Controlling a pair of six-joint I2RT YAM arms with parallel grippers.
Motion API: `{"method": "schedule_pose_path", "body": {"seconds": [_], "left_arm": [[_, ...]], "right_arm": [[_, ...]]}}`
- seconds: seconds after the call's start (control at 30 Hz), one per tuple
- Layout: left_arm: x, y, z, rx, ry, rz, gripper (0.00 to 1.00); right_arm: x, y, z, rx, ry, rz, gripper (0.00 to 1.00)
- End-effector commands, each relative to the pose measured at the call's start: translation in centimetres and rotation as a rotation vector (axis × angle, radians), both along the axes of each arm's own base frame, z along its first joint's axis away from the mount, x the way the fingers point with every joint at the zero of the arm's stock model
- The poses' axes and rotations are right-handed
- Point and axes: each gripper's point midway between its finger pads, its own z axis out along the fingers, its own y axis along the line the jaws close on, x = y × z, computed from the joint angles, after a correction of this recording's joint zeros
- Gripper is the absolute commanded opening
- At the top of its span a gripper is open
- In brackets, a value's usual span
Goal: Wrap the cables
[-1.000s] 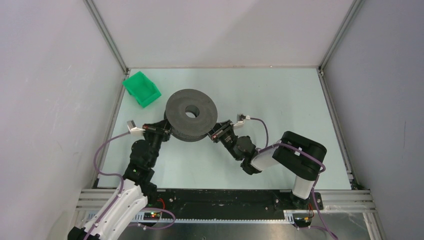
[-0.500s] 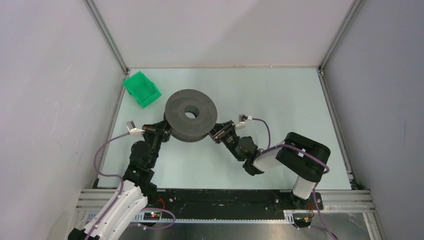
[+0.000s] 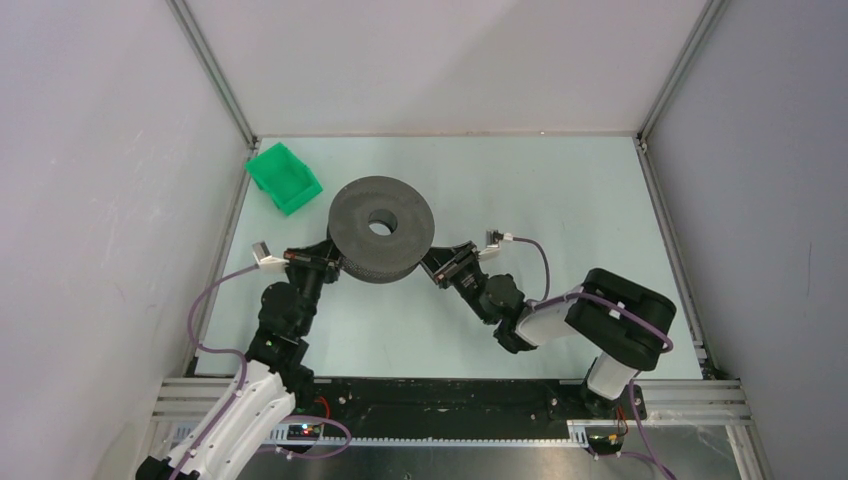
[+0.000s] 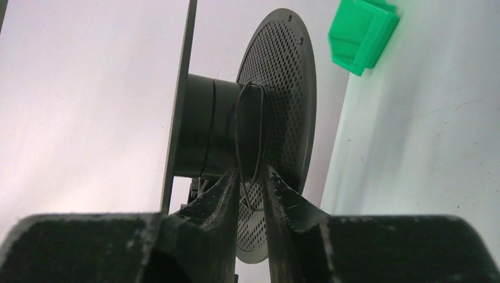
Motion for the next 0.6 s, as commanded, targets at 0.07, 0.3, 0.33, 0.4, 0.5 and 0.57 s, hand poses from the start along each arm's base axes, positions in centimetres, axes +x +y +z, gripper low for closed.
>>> {"method": "schedule_pose_path", "body": {"seconds": [0.07, 0.3, 0.33, 0.4, 0.5, 0.57], "left_arm": [[-1.4, 0.4, 7.6, -0.162, -0.211, -0.019, 0.00], [-1.3, 0.4, 7.5, -0.147, -0.212, -0.015, 0.00], [-1.3, 0.4, 7.4, -0.143, -0.210, -0.015, 0.00], [-1.2, 0.2, 7.2, -0.133, -0.205, -0.022, 0.00], [-1.1, -0.1, 6.8, -0.116, -0.196, -0.036, 0.00], [-0.9, -0.4, 6.5, -0.097, -0.188, -0.046, 0.00]], "right_arm": [[0.1, -1.3, -0.4, -0.057, -0.018, -0.015, 0.26], [-0.1, -3.1, -0.1, -0.082, -0.045, -0.045, 0.30], [-0.1, -3.7, -0.1, -0.085, -0.045, -0.057, 0.30], [-0.3, -4.7, -0.2, -0.098, -0.045, -0.075, 0.30], [-0.6, -6.4, -0.1, -0.122, -0.063, -0.108, 0.27], [-1.0, -7.7, -0.5, -0.145, -0.063, -0.134, 0.27]]}}
